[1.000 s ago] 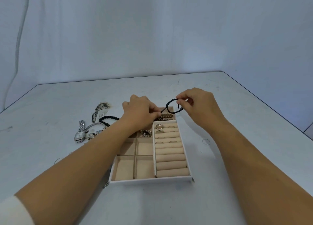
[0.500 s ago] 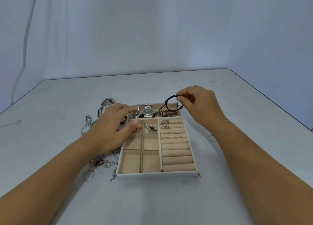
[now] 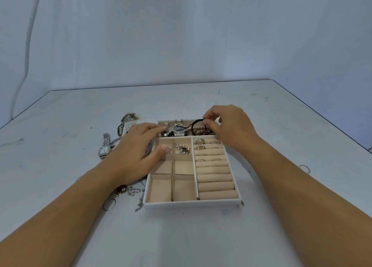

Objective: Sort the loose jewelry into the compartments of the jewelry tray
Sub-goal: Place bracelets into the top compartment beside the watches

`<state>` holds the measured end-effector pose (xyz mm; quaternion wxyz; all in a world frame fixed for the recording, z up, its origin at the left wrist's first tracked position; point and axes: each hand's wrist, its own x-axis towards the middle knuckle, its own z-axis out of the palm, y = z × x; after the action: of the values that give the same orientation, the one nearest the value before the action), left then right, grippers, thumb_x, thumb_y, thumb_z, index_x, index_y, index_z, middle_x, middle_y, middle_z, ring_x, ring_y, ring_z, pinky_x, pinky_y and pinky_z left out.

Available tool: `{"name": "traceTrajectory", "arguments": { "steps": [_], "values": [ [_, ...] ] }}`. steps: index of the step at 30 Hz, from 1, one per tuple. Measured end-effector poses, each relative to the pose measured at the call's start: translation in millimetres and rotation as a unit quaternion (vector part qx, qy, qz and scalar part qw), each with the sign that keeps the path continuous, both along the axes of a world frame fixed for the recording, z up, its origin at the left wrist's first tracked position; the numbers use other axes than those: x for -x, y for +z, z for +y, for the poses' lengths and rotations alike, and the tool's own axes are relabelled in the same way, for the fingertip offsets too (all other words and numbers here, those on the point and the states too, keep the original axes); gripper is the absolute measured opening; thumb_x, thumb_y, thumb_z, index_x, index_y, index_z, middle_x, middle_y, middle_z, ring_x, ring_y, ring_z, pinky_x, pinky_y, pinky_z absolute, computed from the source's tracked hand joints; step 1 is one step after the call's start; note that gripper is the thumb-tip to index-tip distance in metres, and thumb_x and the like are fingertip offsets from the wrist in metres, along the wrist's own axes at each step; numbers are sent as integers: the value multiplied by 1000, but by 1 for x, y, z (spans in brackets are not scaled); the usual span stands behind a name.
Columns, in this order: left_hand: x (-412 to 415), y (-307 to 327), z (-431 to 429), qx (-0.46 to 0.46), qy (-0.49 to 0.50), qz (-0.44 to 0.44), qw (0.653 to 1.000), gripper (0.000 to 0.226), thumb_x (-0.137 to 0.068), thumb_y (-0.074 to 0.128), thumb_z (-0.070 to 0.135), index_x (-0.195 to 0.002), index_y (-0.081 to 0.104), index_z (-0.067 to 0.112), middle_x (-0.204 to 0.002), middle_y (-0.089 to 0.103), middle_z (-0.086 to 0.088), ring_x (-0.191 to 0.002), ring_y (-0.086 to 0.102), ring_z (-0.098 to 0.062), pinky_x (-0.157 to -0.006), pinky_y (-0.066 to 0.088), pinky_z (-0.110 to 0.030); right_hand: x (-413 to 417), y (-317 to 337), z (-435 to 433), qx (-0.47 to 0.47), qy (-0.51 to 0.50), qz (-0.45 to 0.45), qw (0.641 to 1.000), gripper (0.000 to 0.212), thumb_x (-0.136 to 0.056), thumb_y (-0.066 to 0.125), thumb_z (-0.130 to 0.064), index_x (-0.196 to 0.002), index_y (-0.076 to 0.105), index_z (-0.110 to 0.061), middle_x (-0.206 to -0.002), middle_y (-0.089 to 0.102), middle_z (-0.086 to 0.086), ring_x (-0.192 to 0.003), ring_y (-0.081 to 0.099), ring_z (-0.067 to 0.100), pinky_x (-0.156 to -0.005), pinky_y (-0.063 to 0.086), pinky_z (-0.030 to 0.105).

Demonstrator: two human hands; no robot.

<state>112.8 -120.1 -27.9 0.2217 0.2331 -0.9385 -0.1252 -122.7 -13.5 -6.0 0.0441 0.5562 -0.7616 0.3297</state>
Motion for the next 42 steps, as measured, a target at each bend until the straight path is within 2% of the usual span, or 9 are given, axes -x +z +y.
{"name": "traceTrajectory", "arguments": {
  "steps": [7, 14, 17, 20, 25, 29, 35, 38, 42],
  "values": [
    [0, -1, -1, 2, 1, -1, 1000, 68, -86, 25, 66, -142, 40, 30, -138, 42, 9, -124, 25, 2, -101, 26, -27, 2, -3, -3, -46, 1, 2, 999, 12, -86, 63, -35, -88, 71, -27, -78, 62, -12, -89, 50, 14, -82, 42, 35],
    [0, -1, 0, 3, 0, -3, 1000, 68, -86, 26, 66, -141, 40, 30, -139, 42, 8, -129, 27, -5, -104, 25, -29, 1, 0, -5, -125, -13, 67, 990, 36, -91, 47, -52, -70, 64, -28, -69, 53, -8, -85, 48, 21, -75, 37, 36],
    [0, 0, -1, 4, 0, -3, 1000, 68, -86, 26, 66, -141, 40, 30, -138, 42, 9, -128, 25, -1, -103, 24, -27, -2, -1, -2, -114, -12, 85, 990, 32, -91, 45, -53, -91, 68, -31, -90, 57, -6, -96, 46, 19, -82, 36, 38],
    [-1, 4, 2, -10, 5, 7, 1000, 67, -86, 28, 65, -142, 40, 28, -139, 42, 7, -126, 23, 0, -106, 24, -30, -3, 0, 1, -72, 8, 54, 996, 28, -90, 49, -51, -105, 65, -33, -95, 59, -10, -100, 46, 15, -84, 33, 36],
    [-12, 19, -14, -39, 89, 13, 995, 55, -93, 36, 53, -140, 43, 25, -144, 41, 1, -137, 24, -17, -111, 21, -36, -12, 9, 0, -35, 60, 23, 997, 18, -88, 55, -45, -96, 67, -33, -92, 59, -11, -96, 47, 13, -90, 39, 39],
    [-29, 29, -39, -39, 144, -61, 987, 46, -95, 40, 45, -136, 48, 24, -137, 49, -4, -131, 36, -28, -109, 31, -47, -26, 20, -9, -33, 108, 14, 994, 18, -87, 57, -45, -95, 68, -33, -92, 58, -12, -94, 46, 11, -89, 42, 39],
    [-65, 36, -56, -23, 179, -120, 976, 43, -93, 46, 45, -132, 50, 28, -133, 52, -2, -122, 41, -27, -101, 36, -44, -52, 32, -38, -71, 152, 75, 983, 25, -87, 56, -48, -106, 64, -33, -102, 56, -11, -98, 45, 11, -89, 38, 36],
    [-82, 30, -62, -29, 188, -95, 977, 40, -92, 49, 44, -129, 54, 28, -129, 54, 0, -111, 48, -26, -98, 38, -42, -64, 32, -56, -96, 167, 83, 978, 28, -87, 56, -50, -108, 62, -33, -105, 55, -11, -99, 41, 11, -89, 34, 35],
    [-93, 18, -62, -40, 171, -34, 984, 36, -91, 51, 44, -124, 58, 30, -125, 57, 6, -118, 47, -21, -98, 41, -40, -81, 28, -81, -141, 181, 110, 967, 31, -87, 56, -49, -113, 61, -33, -109, 55, -7, -106, 42, 14, -90, 32, 38]
  ]
}}
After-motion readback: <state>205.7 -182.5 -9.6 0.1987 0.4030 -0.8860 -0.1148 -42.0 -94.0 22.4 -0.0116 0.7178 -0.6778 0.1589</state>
